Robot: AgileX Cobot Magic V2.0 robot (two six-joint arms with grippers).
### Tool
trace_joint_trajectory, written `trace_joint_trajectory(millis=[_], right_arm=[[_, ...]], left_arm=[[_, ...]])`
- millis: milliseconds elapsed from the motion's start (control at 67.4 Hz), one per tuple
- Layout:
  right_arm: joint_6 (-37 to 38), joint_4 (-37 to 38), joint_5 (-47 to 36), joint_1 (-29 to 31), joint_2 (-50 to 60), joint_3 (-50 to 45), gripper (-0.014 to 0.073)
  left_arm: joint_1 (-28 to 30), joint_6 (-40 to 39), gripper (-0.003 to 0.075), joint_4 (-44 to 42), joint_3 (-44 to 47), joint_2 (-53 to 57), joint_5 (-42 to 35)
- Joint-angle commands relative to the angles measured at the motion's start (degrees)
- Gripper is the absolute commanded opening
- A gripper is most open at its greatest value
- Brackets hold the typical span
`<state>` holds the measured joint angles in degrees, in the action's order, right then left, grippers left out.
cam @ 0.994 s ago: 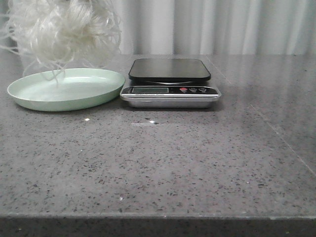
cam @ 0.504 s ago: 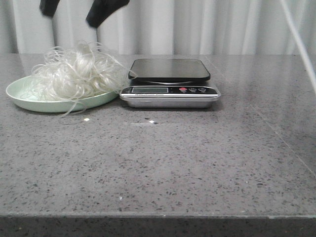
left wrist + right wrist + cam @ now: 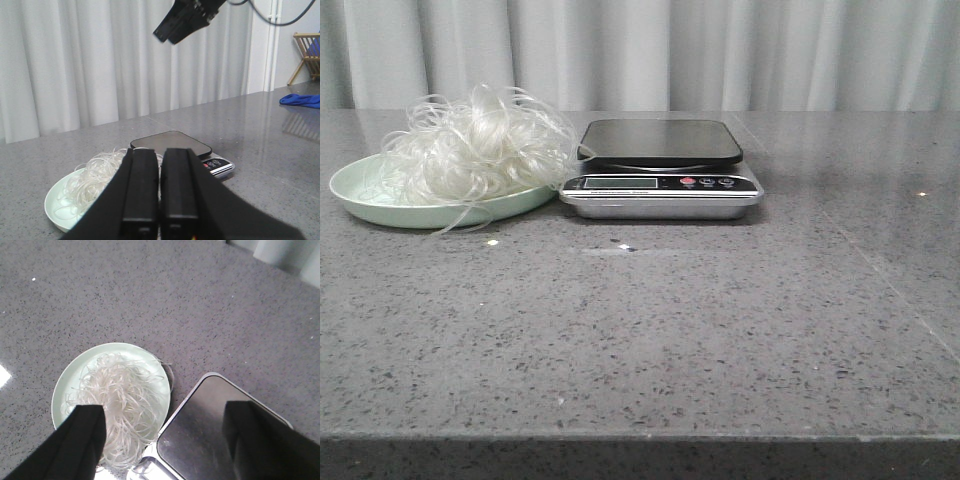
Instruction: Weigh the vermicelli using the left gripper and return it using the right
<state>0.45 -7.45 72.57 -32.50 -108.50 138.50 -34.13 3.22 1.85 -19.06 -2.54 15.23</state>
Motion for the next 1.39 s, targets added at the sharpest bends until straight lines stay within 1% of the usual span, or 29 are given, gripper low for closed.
trace_joint_trajectory(millis=[0,134,267,386,475,504,519,534,668,682,697,742,757,772,816,831,846,861,875,890,905,920,994,1009,1068,1231,1291,1365,1380], right_arm=[[-0.9,1.3,1.8,0.3,5.7,1.1,0.0584],[-2.0,1.3,0.4,0.3,9.2,-3.5,0.0584],[-2.4,2.0,-4.6,0.3,15.7,-14.3,0.0584],[-2.4,2.0,-13.2,0.3,24.3,-29.3,0.0584],[-2.4,2.0,-20.6,0.3,33.3,-43.5,0.0584],[-2.4,2.0,-22.0,0.3,35.9,-47.3,0.0584],[-2.4,2.0,-22.5,0.3,36.6,-47.3,0.0584],[-2.4,2.0,-24.5,0.3,38.5,-51.2,0.0584],[-2.4,2.0,-32.5,0.3,49.9,-67.3,0.0584],[-2.4,2.0,-33.9,0.3,52.7,-70.9,0.0584],[-2.4,2.0,-34.3,0.3,53.4,-70.9,0.0584],[-2.4,2.0,-37.6,0.3,58.4,-77.6,0.0584],[-2.4,2.0,-38.1,0.3,59.1,-77.6,0.0584],[-2.4,2.0,-40.0,0.3,61.2,-80.8,0.0584],[-2.4,2.0,-42.4,0.3,64.6,-84.6,0.0584],[-2.4,2.0,-43.8,0.3,67.5,-86.8,0.0584],[-2.4,2.0,-43.8,0.3,67.5,-86.8,0.0584],[-2.3,2.0,-45.6,0.3,70.4,-90.2,0.0584],[-2.3,2.0,-45.6,0.3,70.4,-90.2,0.0584],[-2.3,2.0,-47.3,0.3,73.2,-92.2,0.0584],[-2.3,2.0,-47.7,0.3,73.2,-92.8,0.0584],[-2.3,2.0,-49.2,0.3,76.8,-95.3,0.0584],[-2.3,2.0,-51.6,0.3,81.5,-99.9,0.0584],[-2.3,2.0,-52.7,0.3,84.7,-102.1,0.0584],[-2.3,2.0,-54.9,0.3,89.5,-106.5,0.0584],[-2.3,2.0,-57.1,0.3,99.5,-114.1,0.0581],[-2.3,2.0,-57.2,0.3,102.3,-116.5,0.0559],[-2.3,2.0,-57.7,0.3,105.6,-118.9,0.0486],[-2.3,2.0,-57.9,0.3,106.0,-119.4,0.0454]], left_arm=[[0.0,-0.2,0.0127,0.2,-1.6,-0.8,-4.9],[0.0,-0.2,0.0127,0.2,-1.6,-0.8,-4.9],[0.0,-0.2,0.0127,0.2,-1.6,-0.8,-4.9],[0.0,-0.2,0.0127,0.2,-1.6,-0.8,-4.9],[0.0,-0.2,0.0127,0.2,-1.6,-0.8,-4.9],[0.0,-0.2,0.0127,0.2,-1.6,-0.8,-4.9],[0.0,-0.2,0.0127,0.2,-1.6,-0.8,-4.9],[0.0,-0.2,0.0127,0.2,-1.6,-0.8,-4.9],[0.0,-0.2,0.0127,0.2,-1.6,-0.8,-4.9],[0.0,-0.2,0.0127,0.2,-1.6,-0.8,-4.9],[0.0,-0.2,0.0127,0.2,-1.6,-0.8,-4.9],[0.0,-0.2,0.0127,0.2,-1.6,-0.8,-4.9],[0.0,-0.2,0.0127,0.2,-1.6,-0.8,-4.9],[0.0,-0.2,0.0127,0.2,-1.6,-0.8,-4.9],[0.0,-0.2,0.0127,0.2,-1.6,-0.8,-4.9],[0.0,-0.2,0.0127,0.2,-1.6,-0.8,-4.9],[0.0,-0.2,0.0127,0.2,-1.6,-0.8,-4.9],[0.0,-0.2,0.0127,0.2,-1.6,-0.8,-4.9],[0.0,-0.2,0.0127,0.2,-1.6,-0.8,-4.9],[0.0,-0.2,0.0127,0.2,-1.6,-0.8,-4.9],[0.0,-0.2,0.0127,0.2,-1.6,-0.8,-4.9],[0.0,-0.2,0.0127,0.2,-1.6,-0.8,-4.9],[0.0,-0.2,0.0127,0.2,-1.5,-0.8,-4.9],[0.0,-0.2,0.0127,0.2,-1.4,-0.8,-4.9],[0.0,-0.2,0.0127,0.2,-1.4,-0.8,-4.9],[0.0,-0.2,0.0127,0.2,-1.4,-0.8,-4.9],[0.0,-0.2,0.0127,0.2,-1.4,-0.8,-4.8],[0.0,-0.2,0.0127,0.2,-1.4,-0.8,-4.8],[0.0,-0.2,0.0127,0.2,-1.4,-0.8,-4.8]])
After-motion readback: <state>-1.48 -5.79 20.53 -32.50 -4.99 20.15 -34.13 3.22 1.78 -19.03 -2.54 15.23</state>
